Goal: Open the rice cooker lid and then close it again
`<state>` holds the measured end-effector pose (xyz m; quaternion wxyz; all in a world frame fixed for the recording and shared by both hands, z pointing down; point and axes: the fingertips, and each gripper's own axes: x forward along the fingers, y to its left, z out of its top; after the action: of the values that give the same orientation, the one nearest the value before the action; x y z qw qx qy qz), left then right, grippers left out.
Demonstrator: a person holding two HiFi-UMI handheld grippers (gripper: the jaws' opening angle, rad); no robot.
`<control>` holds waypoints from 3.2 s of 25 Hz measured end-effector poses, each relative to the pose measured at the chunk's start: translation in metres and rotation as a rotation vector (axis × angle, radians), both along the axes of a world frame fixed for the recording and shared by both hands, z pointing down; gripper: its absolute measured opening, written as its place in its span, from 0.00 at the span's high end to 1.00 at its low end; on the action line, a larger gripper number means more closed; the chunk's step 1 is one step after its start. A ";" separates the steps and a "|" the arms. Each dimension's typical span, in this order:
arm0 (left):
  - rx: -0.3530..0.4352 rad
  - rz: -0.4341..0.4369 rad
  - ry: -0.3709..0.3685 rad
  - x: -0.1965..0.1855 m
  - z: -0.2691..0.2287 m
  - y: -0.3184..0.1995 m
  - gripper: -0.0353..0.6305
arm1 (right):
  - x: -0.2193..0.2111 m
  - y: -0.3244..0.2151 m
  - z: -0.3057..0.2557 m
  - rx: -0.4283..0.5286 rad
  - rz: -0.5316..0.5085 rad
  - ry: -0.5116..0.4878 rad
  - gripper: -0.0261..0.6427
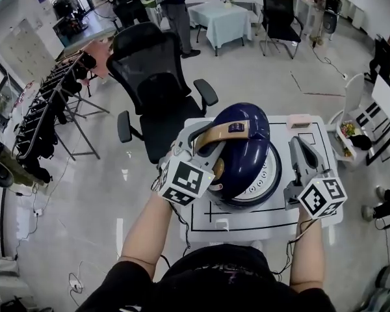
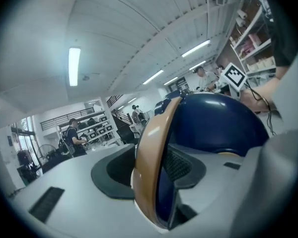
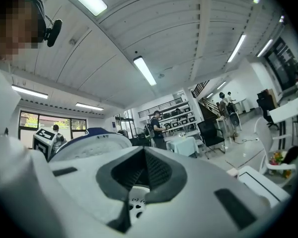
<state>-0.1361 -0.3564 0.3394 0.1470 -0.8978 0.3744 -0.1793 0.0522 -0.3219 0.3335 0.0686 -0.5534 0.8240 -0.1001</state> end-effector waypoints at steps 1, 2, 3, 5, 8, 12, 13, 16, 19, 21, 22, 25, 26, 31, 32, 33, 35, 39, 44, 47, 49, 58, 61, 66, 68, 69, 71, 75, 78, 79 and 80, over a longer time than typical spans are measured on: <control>-0.006 -0.014 0.023 -0.007 -0.002 -0.001 0.70 | -0.005 -0.001 -0.001 0.001 -0.010 0.001 0.96; -0.009 -0.031 0.041 -0.014 -0.004 -0.003 0.70 | -0.010 -0.001 -0.002 0.003 -0.019 0.000 0.96; -0.010 -0.050 0.055 -0.022 -0.005 -0.004 0.70 | -0.015 -0.002 -0.002 0.006 -0.028 -0.002 0.96; -0.006 -0.094 0.076 -0.038 -0.006 -0.006 0.73 | -0.025 -0.002 -0.002 0.012 -0.048 -0.001 0.96; -0.019 -0.166 0.101 -0.064 -0.008 -0.006 0.75 | -0.043 -0.002 -0.003 0.016 -0.079 0.005 0.96; -0.041 -0.245 0.134 -0.090 -0.005 -0.009 0.77 | -0.064 -0.004 -0.005 0.021 -0.115 0.006 0.96; -0.048 -0.260 0.144 -0.095 -0.004 -0.010 0.77 | -0.069 -0.004 -0.005 0.022 -0.123 0.009 0.96; -0.072 -0.290 0.183 -0.106 0.002 -0.011 0.78 | -0.079 -0.003 -0.004 0.021 -0.145 0.024 0.96; -0.088 -0.299 0.220 -0.113 0.007 -0.012 0.78 | -0.084 -0.003 -0.001 0.021 -0.159 0.037 0.96; -0.093 -0.300 0.236 -0.116 0.008 -0.013 0.77 | -0.087 -0.003 -0.001 0.019 -0.164 0.041 0.96; -0.095 -0.301 0.242 -0.117 0.008 -0.013 0.77 | -0.088 -0.004 0.000 0.017 -0.167 0.042 0.96; -0.098 -0.302 0.259 -0.118 0.007 -0.014 0.77 | -0.089 -0.004 0.001 0.009 -0.172 0.045 0.96; -0.100 -0.302 0.265 -0.119 0.008 -0.014 0.77 | -0.089 -0.005 0.002 0.007 -0.173 0.046 0.96; -0.121 -0.300 0.304 -0.127 0.011 -0.015 0.77 | -0.093 -0.005 0.005 0.002 -0.175 0.043 0.96; -0.123 -0.299 0.311 -0.128 0.012 -0.015 0.77 | -0.094 -0.005 0.006 0.002 -0.177 0.042 0.96; -0.122 -0.298 0.313 -0.128 0.012 -0.015 0.77 | -0.096 -0.005 0.007 0.001 -0.180 0.041 0.96; -0.117 -0.296 0.307 -0.127 0.013 -0.015 0.77 | -0.100 -0.005 0.008 -0.001 -0.186 0.045 0.96; -0.109 -0.297 0.308 -0.128 0.012 -0.015 0.77 | -0.107 -0.004 0.005 0.002 -0.195 0.053 0.96; -0.084 -0.329 0.281 -0.133 0.010 -0.012 0.72 | -0.113 -0.002 0.003 0.004 -0.209 0.055 0.96; -0.077 -0.349 0.295 -0.139 0.006 -0.004 0.69 | -0.113 -0.001 0.001 0.007 -0.221 0.051 0.96; -0.070 -0.371 0.307 -0.145 0.003 0.004 0.66 | -0.114 0.001 0.000 0.010 -0.232 0.042 0.96; -0.015 -0.510 0.324 -0.172 -0.013 0.070 0.62 | -0.114 0.030 0.000 0.014 -0.326 0.041 0.96; -0.015 -0.538 0.339 -0.164 -0.015 0.097 0.62 | -0.108 0.045 -0.002 0.019 -0.359 0.031 0.96; -0.008 -0.566 0.340 -0.134 -0.018 0.148 0.62 | -0.091 0.080 -0.001 0.022 -0.415 0.022 0.96; -0.007 -0.567 0.339 -0.119 -0.020 0.169 0.62 | -0.082 0.096 -0.003 0.025 -0.429 0.022 0.96; -0.007 -0.566 0.341 -0.111 -0.021 0.178 0.62 | -0.078 0.103 -0.004 0.026 -0.436 0.022 0.96; -0.016 -0.553 0.350 -0.094 -0.021 0.196 0.62 | -0.070 0.118 -0.005 0.028 -0.446 0.022 0.96; -0.048 -0.508 0.369 -0.052 -0.012 0.227 0.61 | -0.051 0.145 -0.004 0.031 -0.458 0.024 0.96; -0.052 -0.488 0.374 -0.025 -0.009 0.246 0.61 | -0.036 0.162 -0.002 0.035 -0.467 0.027 0.96; -0.052 -0.482 0.374 -0.017 -0.008 0.252 0.61 | -0.031 0.166 -0.001 0.036 -0.469 0.027 0.96; -0.053 -0.477 0.372 -0.009 -0.007 0.257 0.61 | -0.026 0.171 0.000 0.036 -0.470 0.026 0.96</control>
<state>-0.1456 -0.0998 0.3323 0.0059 -0.8055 0.5904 -0.0509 0.0259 -0.1513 0.3332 0.0426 -0.3465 0.9326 -0.0912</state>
